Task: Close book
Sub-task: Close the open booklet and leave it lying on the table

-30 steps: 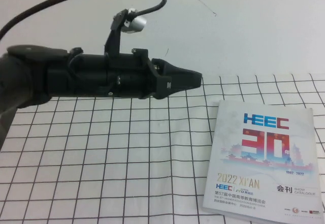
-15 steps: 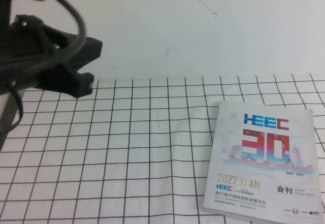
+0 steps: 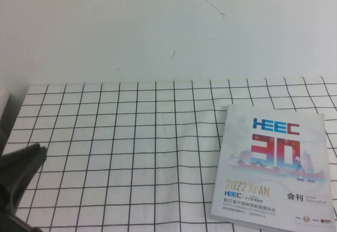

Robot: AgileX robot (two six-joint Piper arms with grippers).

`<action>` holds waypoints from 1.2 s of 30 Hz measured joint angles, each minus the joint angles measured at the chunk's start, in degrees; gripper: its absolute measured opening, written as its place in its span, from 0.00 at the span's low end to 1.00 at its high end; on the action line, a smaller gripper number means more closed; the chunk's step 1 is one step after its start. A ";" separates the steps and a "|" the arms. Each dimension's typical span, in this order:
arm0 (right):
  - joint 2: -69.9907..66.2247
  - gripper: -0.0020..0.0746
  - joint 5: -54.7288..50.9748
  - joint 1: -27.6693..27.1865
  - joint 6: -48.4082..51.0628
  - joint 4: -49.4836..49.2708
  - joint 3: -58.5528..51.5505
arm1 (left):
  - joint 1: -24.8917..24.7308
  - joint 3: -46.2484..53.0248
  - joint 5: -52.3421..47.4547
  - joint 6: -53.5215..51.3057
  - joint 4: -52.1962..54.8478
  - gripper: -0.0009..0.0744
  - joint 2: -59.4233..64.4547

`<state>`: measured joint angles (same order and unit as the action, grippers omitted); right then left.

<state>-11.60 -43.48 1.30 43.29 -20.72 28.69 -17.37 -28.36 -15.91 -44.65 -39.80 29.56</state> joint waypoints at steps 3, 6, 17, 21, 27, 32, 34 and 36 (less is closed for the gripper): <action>2.31 0.02 -0.69 0.00 0.26 -2.00 -2.55 | 0.00 5.03 1.92 -0.32 0.00 0.01 -3.47; 3.27 0.02 -1.78 0.00 0.36 -2.48 -5.09 | 0.00 8.75 4.88 -0.50 -0.95 0.01 -5.45; 3.36 0.02 -2.29 0.00 0.00 -6.64 -6.26 | 0.00 11.24 6.88 -0.64 -4.07 0.01 -5.90; 3.49 0.02 -2.29 0.00 0.00 -6.67 -6.26 | 0.00 11.24 6.88 -0.64 -4.11 0.01 -5.90; 3.49 0.02 -2.29 0.00 -0.01 -6.67 -6.26 | 0.00 11.24 6.88 -0.64 -4.11 0.01 -5.90; 3.49 0.02 -2.29 0.00 -0.01 -6.67 -6.26 | 0.00 11.37 7.01 -0.68 -4.32 0.01 -6.04; 3.49 0.02 -2.29 0.00 -0.01 -6.77 -6.26 | 0.00 12.31 7.58 -0.68 -4.32 0.01 -6.84; 3.52 0.02 -2.29 0.00 -0.01 -6.77 -6.26 | 0.00 13.85 8.97 -0.68 -4.32 0.01 -8.13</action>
<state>-8.08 -45.77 1.30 43.28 -27.49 22.42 -17.37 -14.51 -6.94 -45.33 -44.12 21.42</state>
